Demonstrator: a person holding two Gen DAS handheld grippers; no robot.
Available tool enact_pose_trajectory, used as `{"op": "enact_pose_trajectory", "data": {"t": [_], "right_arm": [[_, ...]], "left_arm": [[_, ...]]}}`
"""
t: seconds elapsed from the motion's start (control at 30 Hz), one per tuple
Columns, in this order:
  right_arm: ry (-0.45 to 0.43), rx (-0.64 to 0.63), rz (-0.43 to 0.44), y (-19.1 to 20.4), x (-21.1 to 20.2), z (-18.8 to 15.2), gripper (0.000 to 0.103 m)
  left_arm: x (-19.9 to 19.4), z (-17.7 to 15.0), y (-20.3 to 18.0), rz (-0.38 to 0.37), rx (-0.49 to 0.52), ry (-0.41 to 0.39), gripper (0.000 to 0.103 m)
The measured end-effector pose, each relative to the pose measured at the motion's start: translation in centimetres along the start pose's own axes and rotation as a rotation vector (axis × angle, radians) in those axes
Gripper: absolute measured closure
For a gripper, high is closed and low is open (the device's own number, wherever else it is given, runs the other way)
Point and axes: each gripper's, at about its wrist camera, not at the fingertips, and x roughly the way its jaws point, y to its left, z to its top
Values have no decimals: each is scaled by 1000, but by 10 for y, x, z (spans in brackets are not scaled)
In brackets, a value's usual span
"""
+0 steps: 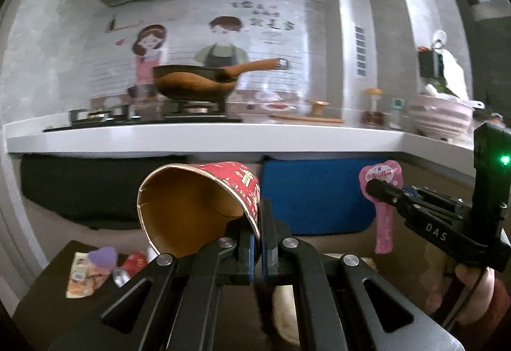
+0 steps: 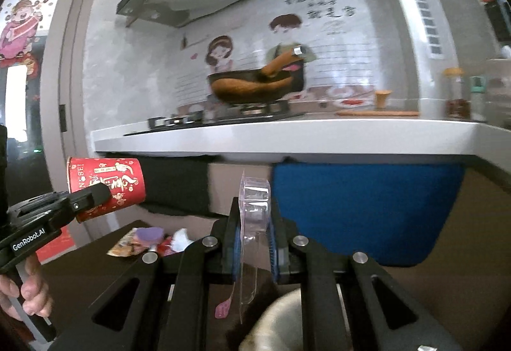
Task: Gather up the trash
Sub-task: 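Carry the cup and box over the bin and release both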
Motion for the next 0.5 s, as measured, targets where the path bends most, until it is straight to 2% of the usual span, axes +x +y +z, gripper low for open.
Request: {"op": "enact_pose_trajectory", "data": {"t": [0.23, 0.5], "right_arm": [[16, 20, -113, -53, -26, -16, 90], [81, 78, -151, -92, -17, -46, 90]], "left_arm": [[32, -16, -49, -102, 10, 54, 101], [89, -59, -75, -183, -25, 189, 101]]}}
